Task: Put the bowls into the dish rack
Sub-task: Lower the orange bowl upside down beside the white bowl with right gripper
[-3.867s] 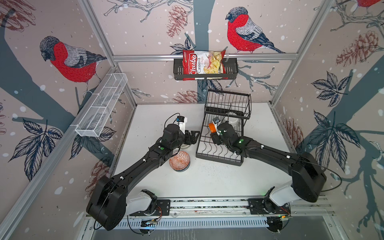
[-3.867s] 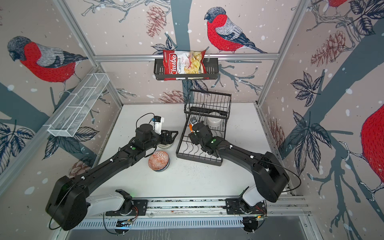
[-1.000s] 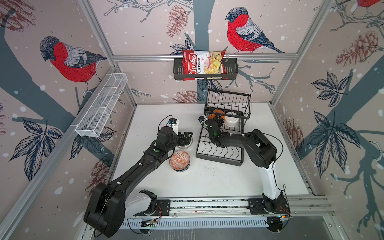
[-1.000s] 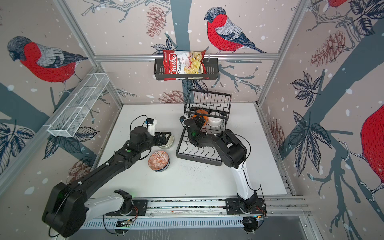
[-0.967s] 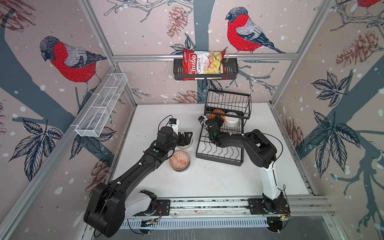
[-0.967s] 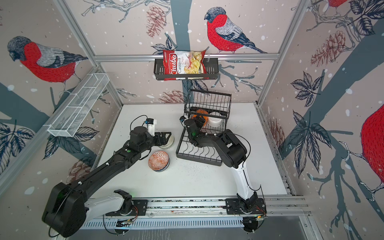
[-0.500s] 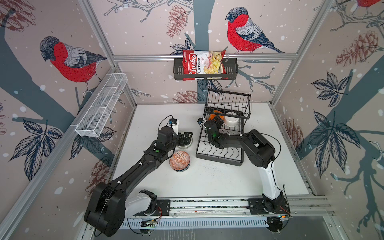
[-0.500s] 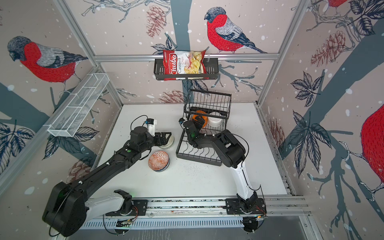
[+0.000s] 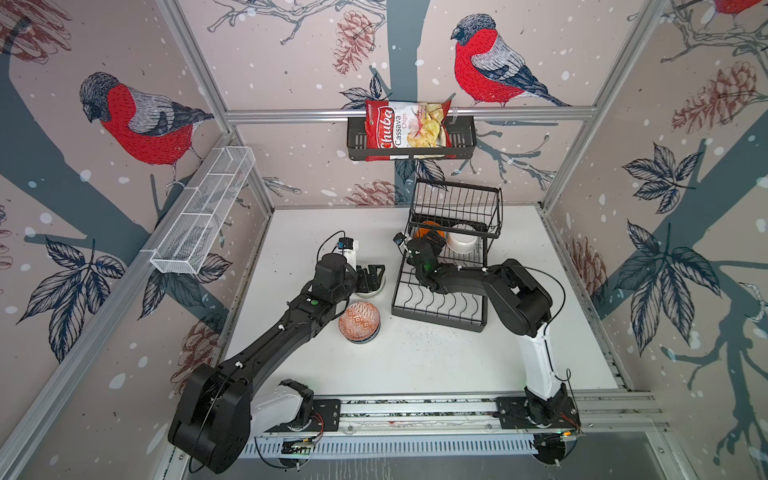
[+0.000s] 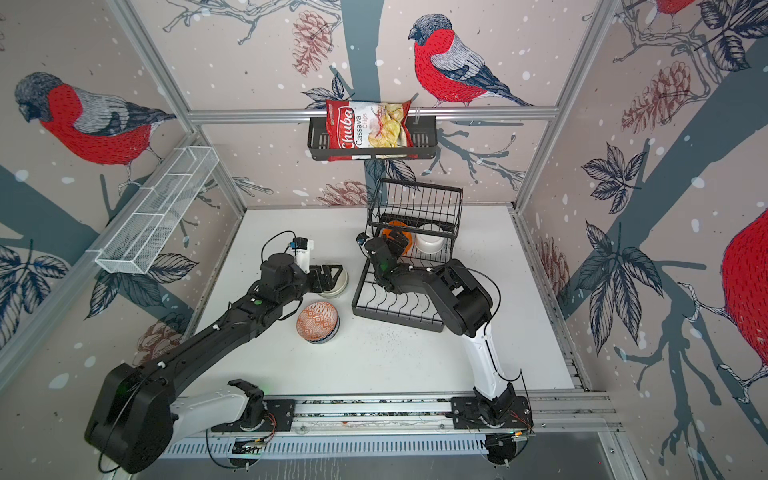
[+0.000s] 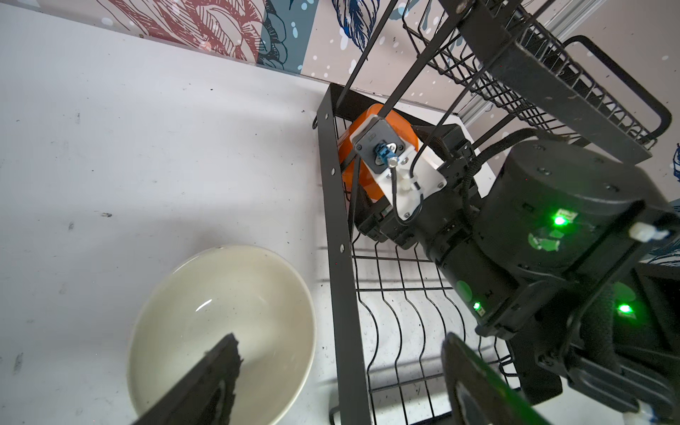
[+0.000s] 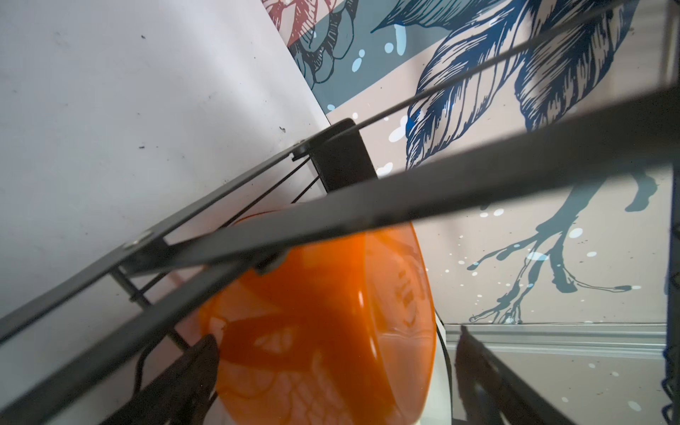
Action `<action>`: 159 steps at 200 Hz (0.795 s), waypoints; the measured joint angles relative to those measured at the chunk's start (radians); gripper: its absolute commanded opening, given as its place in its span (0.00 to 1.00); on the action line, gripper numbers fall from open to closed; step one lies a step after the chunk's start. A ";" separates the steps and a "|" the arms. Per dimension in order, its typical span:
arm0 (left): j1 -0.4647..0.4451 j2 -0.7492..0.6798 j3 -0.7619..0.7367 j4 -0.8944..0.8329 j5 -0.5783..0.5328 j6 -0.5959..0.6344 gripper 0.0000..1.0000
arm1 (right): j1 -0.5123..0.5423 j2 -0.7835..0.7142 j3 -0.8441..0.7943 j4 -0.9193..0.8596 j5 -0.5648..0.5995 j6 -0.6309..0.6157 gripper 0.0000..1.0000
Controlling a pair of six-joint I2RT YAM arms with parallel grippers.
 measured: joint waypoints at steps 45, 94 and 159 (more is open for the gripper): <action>0.000 -0.002 -0.005 0.000 0.000 0.000 0.86 | -0.010 -0.009 0.002 -0.042 -0.016 0.036 0.99; 0.000 -0.002 -0.005 0.001 0.000 0.000 0.86 | -0.031 -0.009 0.004 -0.043 -0.031 0.049 1.00; 0.000 -0.011 -0.007 0.000 0.000 -0.001 0.85 | -0.041 -0.010 0.006 -0.043 -0.033 0.069 0.99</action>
